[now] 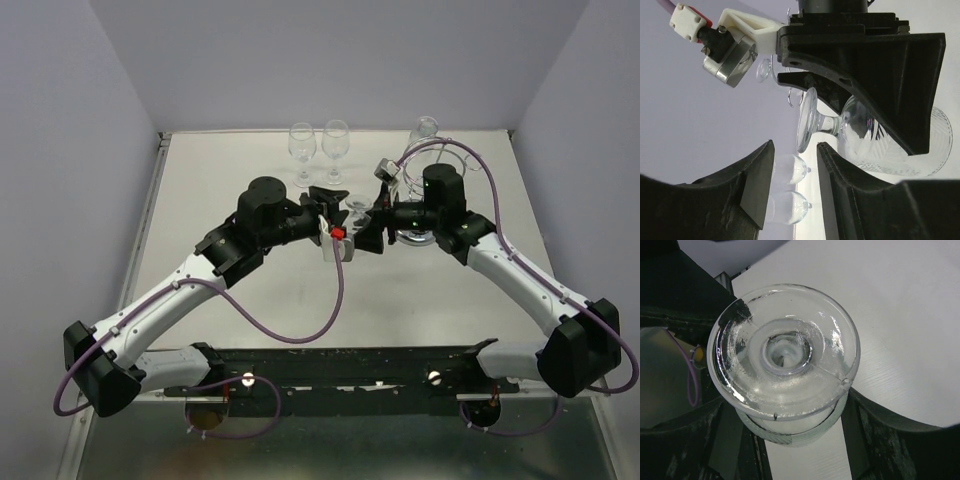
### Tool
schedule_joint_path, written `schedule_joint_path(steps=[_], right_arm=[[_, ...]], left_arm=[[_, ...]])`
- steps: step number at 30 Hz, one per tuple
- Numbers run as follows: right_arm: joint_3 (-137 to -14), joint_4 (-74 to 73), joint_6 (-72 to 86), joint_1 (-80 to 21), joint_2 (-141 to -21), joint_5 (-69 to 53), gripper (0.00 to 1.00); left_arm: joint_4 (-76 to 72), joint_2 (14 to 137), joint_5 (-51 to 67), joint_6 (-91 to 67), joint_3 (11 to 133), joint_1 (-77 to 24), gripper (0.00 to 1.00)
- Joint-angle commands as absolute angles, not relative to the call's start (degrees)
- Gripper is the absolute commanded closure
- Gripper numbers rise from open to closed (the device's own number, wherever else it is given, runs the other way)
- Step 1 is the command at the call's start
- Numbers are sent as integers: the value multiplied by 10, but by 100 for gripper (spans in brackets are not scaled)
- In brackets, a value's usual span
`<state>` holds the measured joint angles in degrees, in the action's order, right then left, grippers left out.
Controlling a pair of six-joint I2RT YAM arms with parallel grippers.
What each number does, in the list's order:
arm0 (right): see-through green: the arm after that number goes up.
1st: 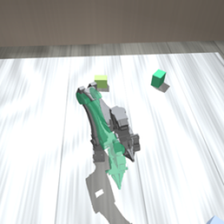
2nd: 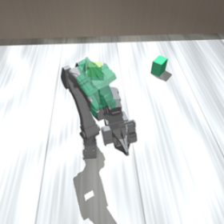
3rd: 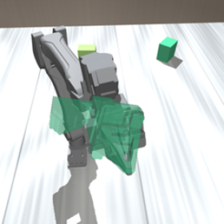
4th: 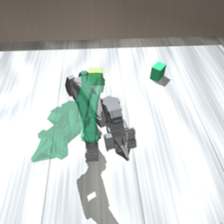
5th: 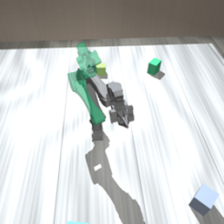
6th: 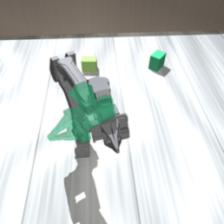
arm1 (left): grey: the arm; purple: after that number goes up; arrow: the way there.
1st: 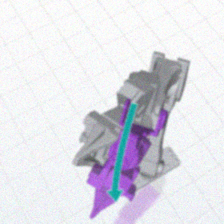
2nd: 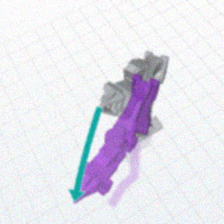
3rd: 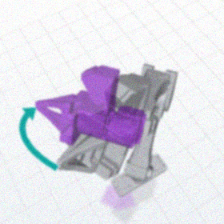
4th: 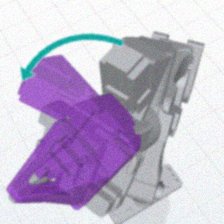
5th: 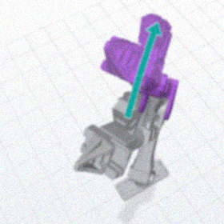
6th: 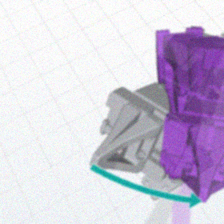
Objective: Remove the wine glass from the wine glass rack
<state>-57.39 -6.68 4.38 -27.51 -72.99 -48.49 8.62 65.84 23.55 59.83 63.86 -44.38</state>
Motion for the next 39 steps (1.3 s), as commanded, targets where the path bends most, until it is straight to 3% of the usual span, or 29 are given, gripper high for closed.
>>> schedule_joint_path(steps=[1,7,16,24,27,28,34,39], right_arm=[[-619,-67,17,-287,-739,-479,100],[-626,-66,18,-290,-743,-476,99],[-632,-75,12,-290,-748,-483,99],[-629,-74,23,-290,-750,-483,99],[-625,-69,33,-291,-749,-480,98],[-623,-69,37,-290,-748,-478,94],[-625,-71,40,-290,-750,-479,37],[-648,-115,-17,-288,-747,-491,3]], left_arm=[[50,672,237,613,631,-449,45],[46,687,238,618,635,-458,48],[41,693,238,606,636,-461,67],[32,700,239,593,631,-461,98],[20,696,236,593,624,-460,100],[19,696,233,592,622,-460,100],[11,693,211,564,615,-461,100],[12,675,175,522,592,-458,100]])
